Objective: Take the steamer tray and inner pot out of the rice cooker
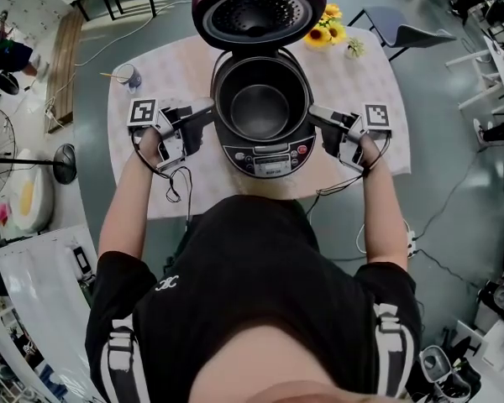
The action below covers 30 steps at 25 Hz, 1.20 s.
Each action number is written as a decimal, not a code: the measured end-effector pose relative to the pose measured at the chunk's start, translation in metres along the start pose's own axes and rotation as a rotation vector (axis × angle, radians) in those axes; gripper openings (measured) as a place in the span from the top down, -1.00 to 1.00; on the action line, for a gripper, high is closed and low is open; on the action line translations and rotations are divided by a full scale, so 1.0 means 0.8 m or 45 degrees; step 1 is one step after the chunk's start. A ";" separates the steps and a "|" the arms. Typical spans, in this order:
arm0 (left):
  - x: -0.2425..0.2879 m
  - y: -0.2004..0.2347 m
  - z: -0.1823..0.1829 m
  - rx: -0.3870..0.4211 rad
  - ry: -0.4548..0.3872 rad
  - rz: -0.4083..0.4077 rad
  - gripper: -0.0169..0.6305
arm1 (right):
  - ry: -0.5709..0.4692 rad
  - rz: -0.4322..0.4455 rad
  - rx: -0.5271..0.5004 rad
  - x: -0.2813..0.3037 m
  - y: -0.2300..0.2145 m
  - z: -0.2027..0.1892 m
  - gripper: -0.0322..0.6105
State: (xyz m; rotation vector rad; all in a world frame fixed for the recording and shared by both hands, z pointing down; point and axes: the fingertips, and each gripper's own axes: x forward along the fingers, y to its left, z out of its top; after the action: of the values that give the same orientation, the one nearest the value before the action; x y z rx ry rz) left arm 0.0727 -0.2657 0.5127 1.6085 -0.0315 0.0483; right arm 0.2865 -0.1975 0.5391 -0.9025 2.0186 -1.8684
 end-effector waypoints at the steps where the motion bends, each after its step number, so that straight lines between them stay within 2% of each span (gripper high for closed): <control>1: 0.003 0.003 0.001 0.003 0.009 0.013 -0.23 | 0.003 0.000 -0.002 0.001 0.000 0.001 -0.07; 6: 0.015 0.012 0.005 -0.009 0.036 0.035 -0.23 | 0.013 0.022 -0.003 0.006 0.004 0.002 -0.05; 11: 0.022 0.010 0.019 -0.001 0.015 0.028 -0.22 | 0.018 0.025 -0.014 0.008 0.000 0.005 0.01; 16: 0.030 0.010 0.021 0.006 0.027 0.038 -0.15 | 0.030 0.026 -0.002 0.004 -0.003 0.007 0.12; 20: 0.028 0.020 0.031 0.017 0.033 0.076 0.05 | 0.050 -0.006 -0.033 0.019 -0.005 0.011 0.19; 23: 0.026 0.035 0.035 0.032 0.044 0.144 0.25 | 0.090 -0.131 -0.101 0.025 -0.020 0.014 0.34; 24: 0.024 0.044 0.036 0.046 0.049 0.193 0.39 | 0.093 -0.177 -0.111 0.024 -0.027 0.015 0.46; 26: 0.019 0.061 0.036 0.068 0.052 0.302 0.77 | 0.089 -0.243 -0.120 0.021 -0.038 0.015 0.75; 27: 0.018 0.065 0.036 0.074 0.049 0.338 0.88 | 0.086 -0.261 -0.118 0.021 -0.040 0.015 0.82; 30: 0.018 0.065 0.037 0.076 0.036 0.373 0.89 | 0.104 -0.303 -0.120 0.022 -0.041 0.013 0.82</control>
State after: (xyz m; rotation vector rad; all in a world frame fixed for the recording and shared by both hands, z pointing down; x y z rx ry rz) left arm 0.0847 -0.2971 0.5639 1.6522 -0.2455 0.3010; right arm 0.2880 -0.2156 0.5734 -1.1546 2.1451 -1.9735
